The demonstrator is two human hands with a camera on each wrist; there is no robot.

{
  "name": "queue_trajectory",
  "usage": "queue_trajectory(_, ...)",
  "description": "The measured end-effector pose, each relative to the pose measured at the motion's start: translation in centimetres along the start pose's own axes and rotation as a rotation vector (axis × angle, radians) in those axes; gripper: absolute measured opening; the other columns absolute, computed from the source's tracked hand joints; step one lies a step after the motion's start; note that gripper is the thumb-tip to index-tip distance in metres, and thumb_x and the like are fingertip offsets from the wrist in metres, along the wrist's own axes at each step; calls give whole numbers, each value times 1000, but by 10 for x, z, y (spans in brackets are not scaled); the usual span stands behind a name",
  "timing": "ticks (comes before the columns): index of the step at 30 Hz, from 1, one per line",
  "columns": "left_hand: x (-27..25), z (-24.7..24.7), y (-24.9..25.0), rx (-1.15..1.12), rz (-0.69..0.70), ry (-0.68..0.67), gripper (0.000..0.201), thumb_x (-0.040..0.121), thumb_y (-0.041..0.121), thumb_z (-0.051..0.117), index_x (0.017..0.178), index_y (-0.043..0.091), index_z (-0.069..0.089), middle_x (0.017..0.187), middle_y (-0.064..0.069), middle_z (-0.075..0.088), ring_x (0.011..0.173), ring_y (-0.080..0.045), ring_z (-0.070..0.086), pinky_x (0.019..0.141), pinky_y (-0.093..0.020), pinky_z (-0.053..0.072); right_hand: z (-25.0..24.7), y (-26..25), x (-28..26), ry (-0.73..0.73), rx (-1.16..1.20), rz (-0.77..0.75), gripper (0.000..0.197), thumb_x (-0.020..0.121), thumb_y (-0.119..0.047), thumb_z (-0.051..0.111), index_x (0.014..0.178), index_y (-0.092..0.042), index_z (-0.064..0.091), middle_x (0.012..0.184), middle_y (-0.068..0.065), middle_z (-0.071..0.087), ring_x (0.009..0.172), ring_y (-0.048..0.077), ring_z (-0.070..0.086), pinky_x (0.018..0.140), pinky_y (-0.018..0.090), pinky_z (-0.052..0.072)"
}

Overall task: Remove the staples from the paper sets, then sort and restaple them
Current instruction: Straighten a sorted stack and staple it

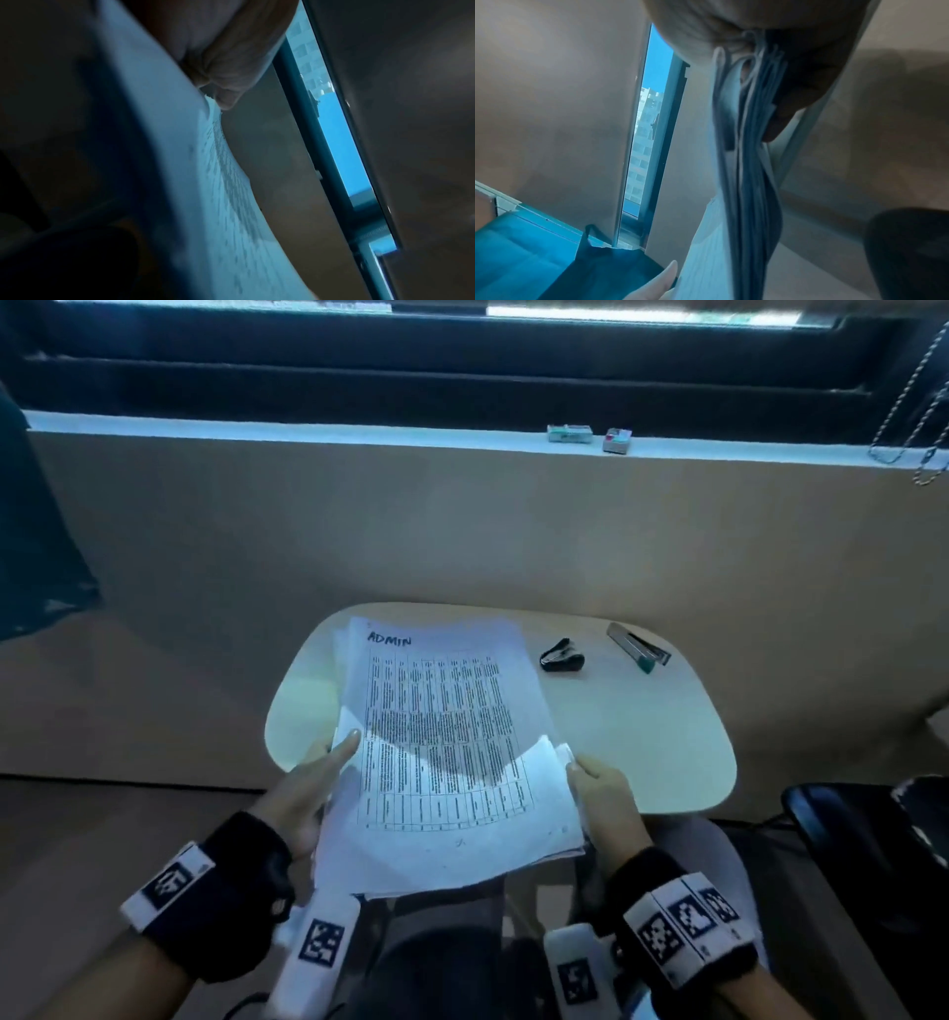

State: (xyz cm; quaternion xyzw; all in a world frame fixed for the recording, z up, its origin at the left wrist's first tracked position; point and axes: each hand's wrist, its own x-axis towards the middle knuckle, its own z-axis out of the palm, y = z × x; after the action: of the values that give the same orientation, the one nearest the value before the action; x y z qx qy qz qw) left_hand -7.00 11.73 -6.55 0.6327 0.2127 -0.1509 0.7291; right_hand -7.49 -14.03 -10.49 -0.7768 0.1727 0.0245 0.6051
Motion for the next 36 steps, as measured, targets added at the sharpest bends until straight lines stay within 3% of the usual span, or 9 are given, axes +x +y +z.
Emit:
queue_trajectory(3, -2, -2, -16, -24, -52, 15, 46, 98, 38, 38, 135, 11, 38, 138, -9, 46, 119, -27, 51, 97, -46, 44, 6, 5, -9, -14, 198, 71, 37, 77, -32, 44, 80, 4, 54, 75, 13, 56, 73, 24, 51, 70, 35, 39)
queue_trajectory(7, -9, 9, -31, -55, -81, 42, 44, 101, 38, 27, 133, 12, 42, 120, -14, 60, 103, -31, 61, 81, -43, 51, 5, -1, -25, -155, 339, 129, 29, 99, -14, 37, 100, -7, 65, 92, 12, 70, 81, 26, 64, 78, 41, 51)
queue_trajectory(11, -17, 6, -27, -151, -116, -33, 52, 98, 46, 25, 101, 11, 63, 85, -10, 73, 68, -22, 71, 50, -32, 56, -8, 9, -16, -85, 268, 83, 43, 98, -10, 37, 139, -22, 44, 140, 1, 49, 124, 24, 50, 107, 46, 38)
queue_trajectory(19, -33, 10, -44, -253, -176, -35, 50, 99, 43, 30, 101, 8, 64, 80, -13, 73, 65, -24, 71, 48, -34, 56, -5, 11, -34, -7, 169, -51, 36, 97, -4, 36, 122, -18, 58, 115, 1, 65, 110, 22, 59, 98, 41, 47)
queue_trajectory(26, -35, 12, -40, -405, -213, -129, 44, 96, 19, 29, 96, -2, 68, 96, -23, 69, 74, -32, 70, 73, -42, 52, -8, 11, -31, 30, 139, -26, 30, 95, -6, 40, 112, -23, 59, 110, 6, 65, 101, 26, 62, 93, 49, 49)
queue_trajectory(30, -32, 7, -38, -373, -184, -94, 39, 93, 16, 29, 94, -1, 65, 79, -17, 70, 64, -26, 69, 53, -31, 57, -25, 7, -26, -44, 102, 73, 37, 93, -38, 42, 123, -19, 49, 119, 13, 59, 108, 31, 57, 96, 46, 45)
queue_trajectory(32, -35, 12, -38, -317, -143, -124, 43, 99, 28, 29, 102, 3, 64, 93, -18, 71, 82, -29, 69, 66, -37, 58, -25, 2, -31, -166, -69, 33, 50, 89, -57, 39, 112, -16, 54, 110, 11, 63, 100, 28, 60, 93, 42, 47)
queue_trajectory(34, -36, 23, -41, -248, -101, -118, 40, 99, 35, 35, 113, 7, 60, 109, -20, 67, 101, -34, 64, 78, -46, 55, -18, 0, -39, -245, -166, 22, 41, 93, -45, 46, 116, -11, 48, 110, 10, 63, 99, 25, 60, 92, 39, 47)
queue_trajectory(36, -31, 30, -44, -115, -14, -51, 28, 98, 18, 44, 121, 4, 50, 114, -23, 63, 103, -37, 62, 79, -49, 55, -11, 2, -41, -270, -210, 24, 39, 95, -35, 48, 123, -9, 40, 116, 12, 59, 106, 27, 58, 94, 37, 45)
